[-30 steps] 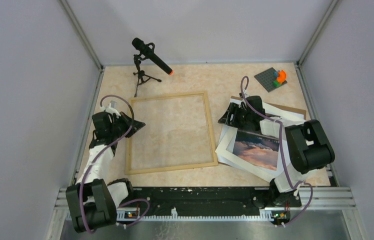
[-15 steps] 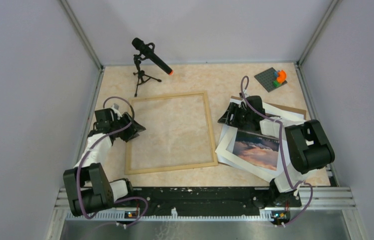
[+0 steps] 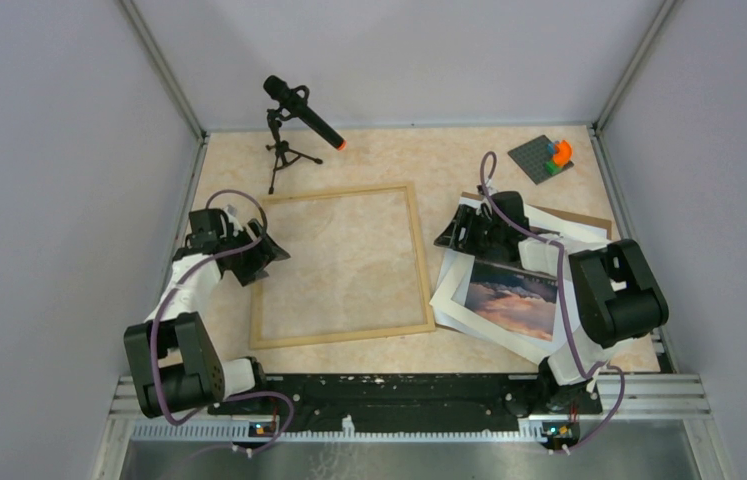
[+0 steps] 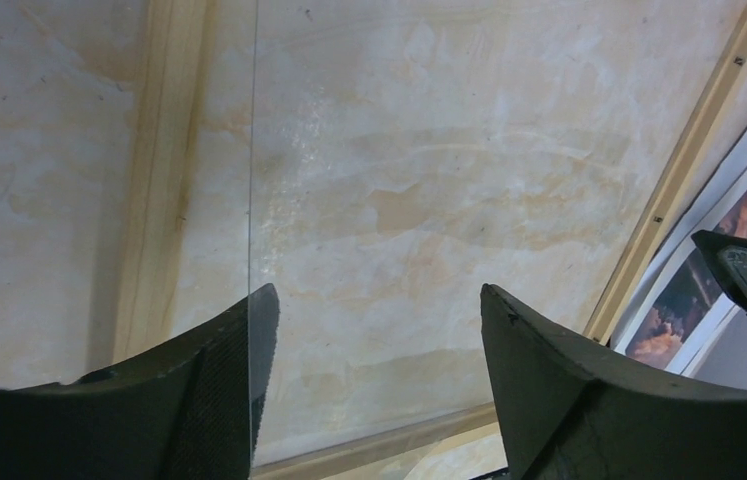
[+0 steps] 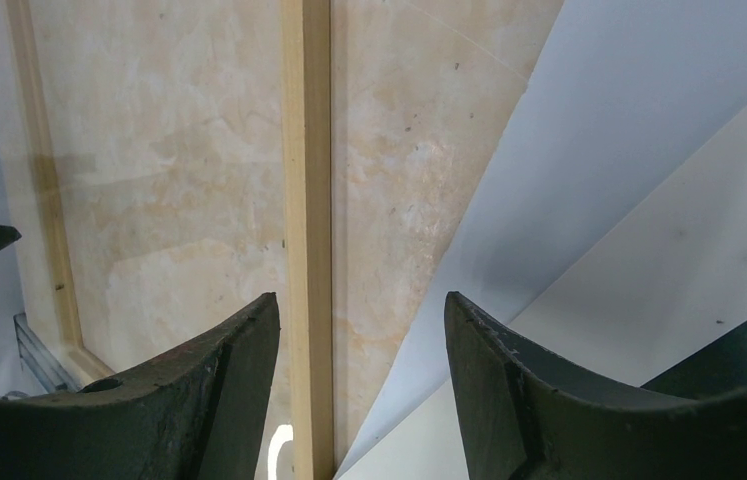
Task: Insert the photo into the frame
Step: Place the photo frame item in the photo frame.
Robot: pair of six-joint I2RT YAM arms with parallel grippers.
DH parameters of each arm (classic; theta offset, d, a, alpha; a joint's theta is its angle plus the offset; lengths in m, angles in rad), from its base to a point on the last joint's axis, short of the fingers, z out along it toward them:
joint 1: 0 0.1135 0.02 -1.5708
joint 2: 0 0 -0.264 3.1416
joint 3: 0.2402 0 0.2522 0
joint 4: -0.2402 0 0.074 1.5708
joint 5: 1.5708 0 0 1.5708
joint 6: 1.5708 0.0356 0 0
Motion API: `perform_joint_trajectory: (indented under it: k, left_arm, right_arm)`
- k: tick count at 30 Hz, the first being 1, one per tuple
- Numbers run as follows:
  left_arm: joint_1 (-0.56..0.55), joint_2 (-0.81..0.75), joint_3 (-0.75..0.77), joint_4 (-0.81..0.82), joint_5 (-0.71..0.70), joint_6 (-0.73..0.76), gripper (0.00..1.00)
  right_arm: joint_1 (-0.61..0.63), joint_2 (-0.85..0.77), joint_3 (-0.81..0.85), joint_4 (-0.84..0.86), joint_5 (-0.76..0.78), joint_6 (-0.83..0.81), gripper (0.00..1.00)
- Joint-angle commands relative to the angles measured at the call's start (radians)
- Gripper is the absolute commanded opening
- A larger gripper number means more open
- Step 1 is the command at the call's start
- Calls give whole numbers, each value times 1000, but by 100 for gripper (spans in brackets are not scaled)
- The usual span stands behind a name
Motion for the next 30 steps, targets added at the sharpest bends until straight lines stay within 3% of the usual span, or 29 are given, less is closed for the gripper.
perform_joint_trajectory:
  k: [1,14,23,30]
  left_arm:
    - [-4,17,62,-57,-62,23,81]
    - [-24,87,159,-192,-304,23,98]
    - [-122,150,201,-193,-362,4,98]
    - [-134,176,175,-134,-423,-13,98]
  right_arm:
    - [12,11,4,39,-6,-2,61]
    - [17,46,14,48,-19,4,61]
    - [26,48,22,35,-14,0,61]
    - [27,51,25,33,-12,-3,61]
